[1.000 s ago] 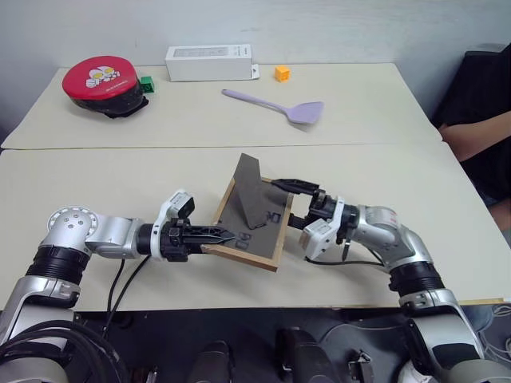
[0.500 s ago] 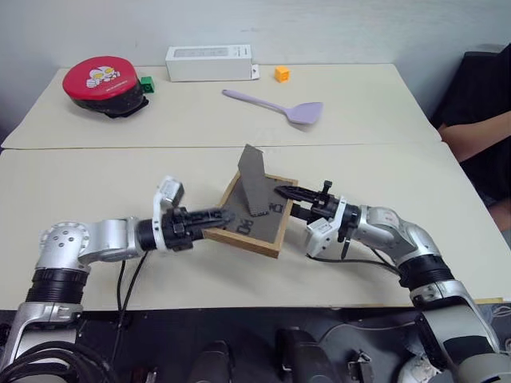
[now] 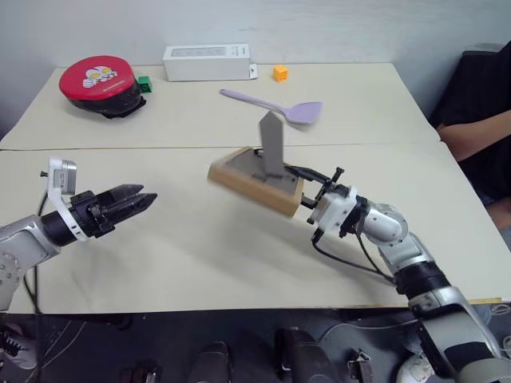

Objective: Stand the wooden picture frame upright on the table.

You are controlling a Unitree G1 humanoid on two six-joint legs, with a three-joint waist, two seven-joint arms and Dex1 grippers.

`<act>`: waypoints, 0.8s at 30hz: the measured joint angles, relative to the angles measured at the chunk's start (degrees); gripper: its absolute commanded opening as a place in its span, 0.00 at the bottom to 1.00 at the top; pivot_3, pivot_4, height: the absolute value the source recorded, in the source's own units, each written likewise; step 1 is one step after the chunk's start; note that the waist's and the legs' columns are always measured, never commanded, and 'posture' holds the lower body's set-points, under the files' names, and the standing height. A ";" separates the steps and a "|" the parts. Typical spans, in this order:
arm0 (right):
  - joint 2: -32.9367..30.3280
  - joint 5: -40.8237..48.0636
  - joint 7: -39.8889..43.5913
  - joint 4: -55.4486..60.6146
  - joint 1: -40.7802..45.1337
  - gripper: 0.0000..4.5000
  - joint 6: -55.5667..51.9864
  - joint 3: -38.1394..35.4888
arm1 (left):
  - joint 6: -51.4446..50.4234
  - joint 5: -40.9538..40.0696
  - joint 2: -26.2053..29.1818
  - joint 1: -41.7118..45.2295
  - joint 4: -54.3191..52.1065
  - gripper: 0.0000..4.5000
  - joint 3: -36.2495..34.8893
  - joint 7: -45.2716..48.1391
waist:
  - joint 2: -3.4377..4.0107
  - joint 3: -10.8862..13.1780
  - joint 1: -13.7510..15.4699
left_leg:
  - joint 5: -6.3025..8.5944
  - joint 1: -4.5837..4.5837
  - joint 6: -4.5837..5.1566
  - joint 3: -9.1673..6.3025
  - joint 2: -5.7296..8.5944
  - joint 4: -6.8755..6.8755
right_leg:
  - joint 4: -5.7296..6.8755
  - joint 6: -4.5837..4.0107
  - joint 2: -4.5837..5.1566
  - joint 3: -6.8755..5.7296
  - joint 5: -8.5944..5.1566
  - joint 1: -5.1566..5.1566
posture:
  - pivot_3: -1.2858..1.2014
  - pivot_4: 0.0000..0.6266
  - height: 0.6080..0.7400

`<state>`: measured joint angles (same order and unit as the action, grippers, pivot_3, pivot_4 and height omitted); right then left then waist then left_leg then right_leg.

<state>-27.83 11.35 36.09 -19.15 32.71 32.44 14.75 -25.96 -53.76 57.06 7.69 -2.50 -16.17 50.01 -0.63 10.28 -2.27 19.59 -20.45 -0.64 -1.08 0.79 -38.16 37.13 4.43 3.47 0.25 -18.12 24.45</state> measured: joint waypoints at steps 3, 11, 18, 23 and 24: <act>0.09 13.74 5.60 5.70 -0.61 0.29 -23.73 -1.69 | 5.41 5.52 -4.27 -0.61 -3.57 1.00 1.38 2.83 | 0.00 0.00 0.78 | 0.08 -0.02 0.16 -0.01 -0.01 -0.07 | 0.03 0.02 0.08 0.02 0.02 -0.01 | 0.52 0.24 1.00; 2.48 21.41 6.81 3.91 1.94 0.29 -53.50 -6.05 | 6.79 10.13 -10.57 -3.67 -8.31 1.00 2.78 3.32 | 0.00 0.00 0.30 | 0.13 -0.14 0.25 0.05 -0.02 0.04 | -0.01 0.04 0.05 0.06 0.03 0.16 | 0.52 0.24 1.00; 6.20 18.76 10.86 -5.54 5.78 0.29 -52.86 -8.43 | 6.54 11.61 -12.02 -3.83 -8.38 1.00 2.64 3.27 | 0.00 -0.01 0.32 | 0.13 -0.07 0.24 0.06 -0.03 0.00 | 0.05 0.04 0.04 0.05 0.03 0.11 | 0.52 0.24 1.00; 7.00 13.93 13.24 -7.59 5.47 0.50 -48.40 -8.28 | 6.73 12.85 -12.03 -3.44 -8.29 1.00 1.45 3.30 | 0.00 -0.02 0.36 | 0.13 -0.04 0.23 0.06 -0.03 0.00 | 0.10 0.04 0.03 0.05 0.03 0.11 | 0.52 0.24 1.00; 7.04 13.07 13.20 -8.00 4.78 0.57 -48.64 -8.29 | 6.75 13.10 -12.03 -3.42 -8.20 1.00 1.29 3.34 | 0.00 -0.02 0.47 | 0.13 -0.05 0.23 0.07 -0.03 0.01 | 0.09 0.04 0.04 0.06 0.03 0.11 | 0.52 0.24 1.00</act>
<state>-20.80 24.42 49.30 -27.15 37.49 -16.20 6.47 -19.21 -40.66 45.04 4.27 -10.70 -14.88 53.35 -0.62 10.27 -1.80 19.72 -20.50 -0.41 -1.02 0.76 -38.15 37.22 4.48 3.51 0.31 -18.09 24.56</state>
